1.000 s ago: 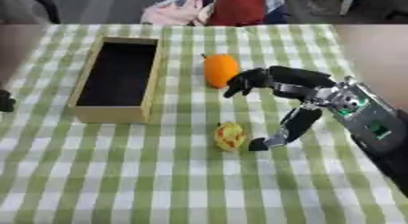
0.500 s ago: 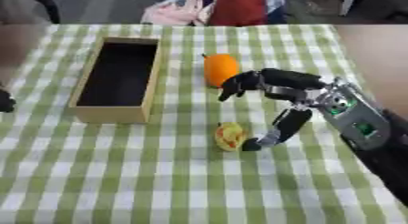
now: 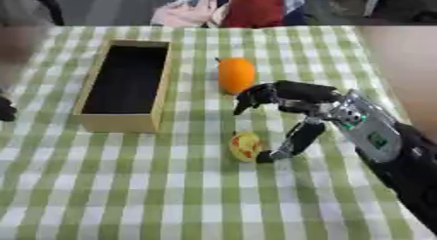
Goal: Pick up objects on the table and place them in the box.
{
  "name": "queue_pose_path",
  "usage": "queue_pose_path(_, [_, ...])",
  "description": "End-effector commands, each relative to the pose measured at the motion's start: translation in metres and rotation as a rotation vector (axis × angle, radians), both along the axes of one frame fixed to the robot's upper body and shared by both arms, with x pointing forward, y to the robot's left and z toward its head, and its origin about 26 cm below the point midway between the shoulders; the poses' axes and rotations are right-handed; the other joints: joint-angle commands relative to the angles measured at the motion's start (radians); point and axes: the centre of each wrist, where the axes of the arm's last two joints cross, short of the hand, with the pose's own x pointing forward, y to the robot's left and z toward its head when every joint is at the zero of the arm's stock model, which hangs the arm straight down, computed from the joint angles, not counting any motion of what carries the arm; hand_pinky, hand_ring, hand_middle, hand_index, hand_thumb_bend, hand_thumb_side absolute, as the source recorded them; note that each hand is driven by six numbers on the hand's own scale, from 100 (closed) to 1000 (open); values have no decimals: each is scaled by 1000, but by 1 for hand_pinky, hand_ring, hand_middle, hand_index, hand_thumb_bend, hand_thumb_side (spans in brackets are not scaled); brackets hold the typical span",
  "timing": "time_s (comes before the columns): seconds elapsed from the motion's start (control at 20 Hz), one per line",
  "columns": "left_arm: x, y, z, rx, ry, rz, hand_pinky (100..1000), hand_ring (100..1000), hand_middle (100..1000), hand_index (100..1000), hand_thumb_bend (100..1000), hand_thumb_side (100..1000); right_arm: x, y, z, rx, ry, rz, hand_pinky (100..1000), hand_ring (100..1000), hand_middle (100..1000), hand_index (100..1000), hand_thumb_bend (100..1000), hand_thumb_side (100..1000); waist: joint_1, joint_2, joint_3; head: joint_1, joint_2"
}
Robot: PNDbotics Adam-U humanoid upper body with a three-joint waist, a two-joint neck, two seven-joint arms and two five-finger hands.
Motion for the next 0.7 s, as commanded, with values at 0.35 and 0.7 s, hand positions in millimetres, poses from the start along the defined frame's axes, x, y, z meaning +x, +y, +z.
queue_pose_path(0.35, [1, 1, 10, 14, -27, -7, 694, 674, 622, 774, 100, 671, 6, -1, -4, -52, -67, 2, 731, 923, 776, 831, 518, 414, 1, -9, 0, -5, -7])
queue_pose_path(0.7, [1, 1, 10, 13, -26, -7, 695, 675, 622, 774, 100, 675, 8, -1, -10, -51, -85, -8, 726, 914, 755, 789, 452, 389, -1, -9, -1, -6, -7])
